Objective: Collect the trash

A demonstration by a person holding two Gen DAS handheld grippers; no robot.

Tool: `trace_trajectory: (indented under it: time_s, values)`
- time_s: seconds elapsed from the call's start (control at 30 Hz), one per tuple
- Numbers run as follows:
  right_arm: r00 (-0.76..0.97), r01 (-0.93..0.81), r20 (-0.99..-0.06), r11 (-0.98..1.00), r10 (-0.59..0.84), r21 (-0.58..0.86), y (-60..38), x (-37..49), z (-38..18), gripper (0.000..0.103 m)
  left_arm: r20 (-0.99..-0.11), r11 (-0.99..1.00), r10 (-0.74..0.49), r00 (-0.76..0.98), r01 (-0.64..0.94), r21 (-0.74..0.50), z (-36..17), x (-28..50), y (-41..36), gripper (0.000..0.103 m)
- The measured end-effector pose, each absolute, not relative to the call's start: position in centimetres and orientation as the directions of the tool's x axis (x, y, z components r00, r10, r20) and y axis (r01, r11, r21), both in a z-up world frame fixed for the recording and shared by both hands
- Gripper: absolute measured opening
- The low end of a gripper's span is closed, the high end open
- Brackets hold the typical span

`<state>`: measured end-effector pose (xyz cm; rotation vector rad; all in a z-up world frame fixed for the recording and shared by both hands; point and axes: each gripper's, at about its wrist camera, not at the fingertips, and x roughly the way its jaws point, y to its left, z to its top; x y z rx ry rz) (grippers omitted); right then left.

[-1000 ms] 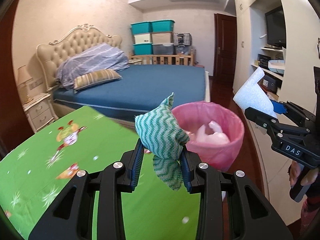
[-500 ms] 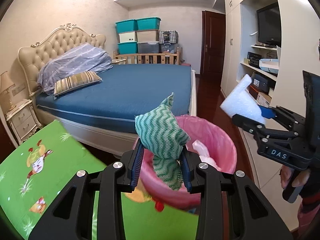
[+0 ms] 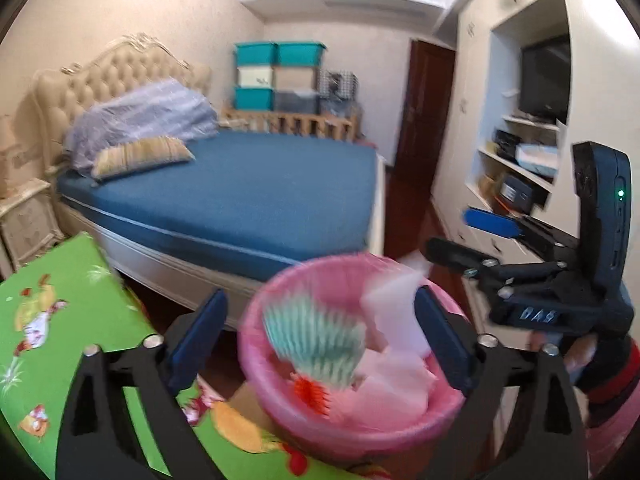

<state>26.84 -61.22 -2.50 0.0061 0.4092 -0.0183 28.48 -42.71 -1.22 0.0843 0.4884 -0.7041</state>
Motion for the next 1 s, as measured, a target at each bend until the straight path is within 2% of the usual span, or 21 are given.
trace_trajectory:
  time_s: [0.13, 0.27, 0.43, 0.5, 0.7, 1.0]
  values:
    - [0.942, 0.07, -0.331, 0.997, -0.051, 0.045, -62.2, 23.6, -0.7, 0.085, -0.441, 0.791, -0.565, 0.697, 0.61, -0.049, -0.6, 27.8, -40.3, 0.093]
    - [0.955, 0.111, -0.281, 0.993, -0.097, 0.034, -61.4, 18.5, 1.1, 0.096, -0.402, 0.822, -0.509, 0.761, 0.568, 0.034, 1.0, 25.6, -37.8, 0.094]
    - [0.954, 0.203, -0.224, 0.979, -0.197, 0.004, -59.0, 11.2, 2.1, 0.098, -0.266, 0.851, -0.482, 0.835, 0.519, 0.085, 3.5, 20.3, -33.9, 0.095]
    - [0.95, 0.235, -0.214, 0.972, -0.229, 0.001, -57.9, 9.4, 2.0, 0.098, -0.244, 0.848, -0.494, 0.835, 0.525, 0.081, 4.0, 18.5, -32.9, 0.095]
    - [0.916, 0.3, -0.27, 0.953, -0.297, -0.032, -55.0, 6.4, -1.9, 0.098, -0.273, 0.814, -0.555, 0.786, 0.58, 0.018, 4.0, 14.4, -30.7, 0.096]
    - [0.897, 0.235, -0.367, 0.969, -0.248, -0.078, -53.0, 6.8, -5.4, 0.098, -0.347, 0.808, -0.545, 0.763, 0.588, 0.025, 0.9, 12.1, -29.8, 0.096]
